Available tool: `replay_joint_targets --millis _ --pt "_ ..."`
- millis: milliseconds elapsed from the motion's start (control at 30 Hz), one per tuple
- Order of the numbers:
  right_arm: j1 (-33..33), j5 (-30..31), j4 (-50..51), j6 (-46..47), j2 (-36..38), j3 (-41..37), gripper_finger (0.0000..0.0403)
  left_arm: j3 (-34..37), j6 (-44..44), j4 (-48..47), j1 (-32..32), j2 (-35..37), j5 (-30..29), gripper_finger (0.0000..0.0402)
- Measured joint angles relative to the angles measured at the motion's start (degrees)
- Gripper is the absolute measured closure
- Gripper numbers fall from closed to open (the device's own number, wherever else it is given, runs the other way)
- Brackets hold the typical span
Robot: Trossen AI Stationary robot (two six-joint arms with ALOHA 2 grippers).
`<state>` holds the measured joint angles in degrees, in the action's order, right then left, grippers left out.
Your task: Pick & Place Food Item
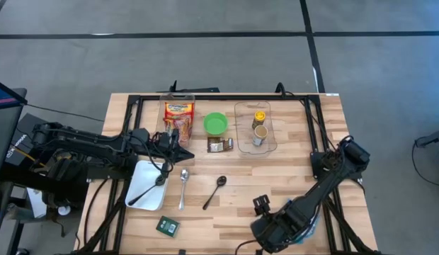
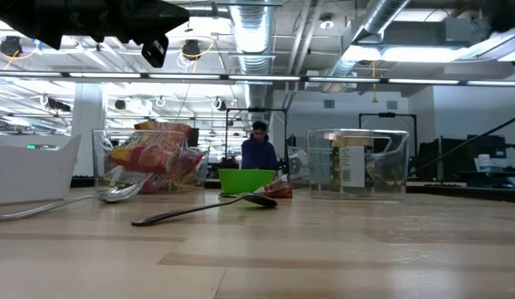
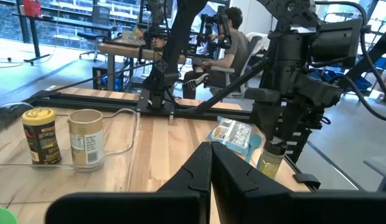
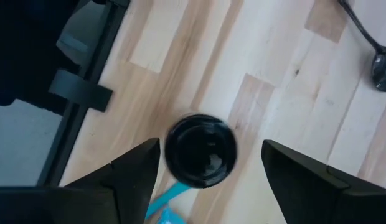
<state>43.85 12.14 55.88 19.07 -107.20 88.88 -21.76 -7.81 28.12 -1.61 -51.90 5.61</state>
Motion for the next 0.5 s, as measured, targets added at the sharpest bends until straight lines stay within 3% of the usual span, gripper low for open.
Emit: replay_joint_targets --millis 500 --pt "-0.11 -1.03 -2.26 0.46 0.0 -2.49 0.0127 0.0 0.0 0.0 0.0 0.0 0.0 0.0401"
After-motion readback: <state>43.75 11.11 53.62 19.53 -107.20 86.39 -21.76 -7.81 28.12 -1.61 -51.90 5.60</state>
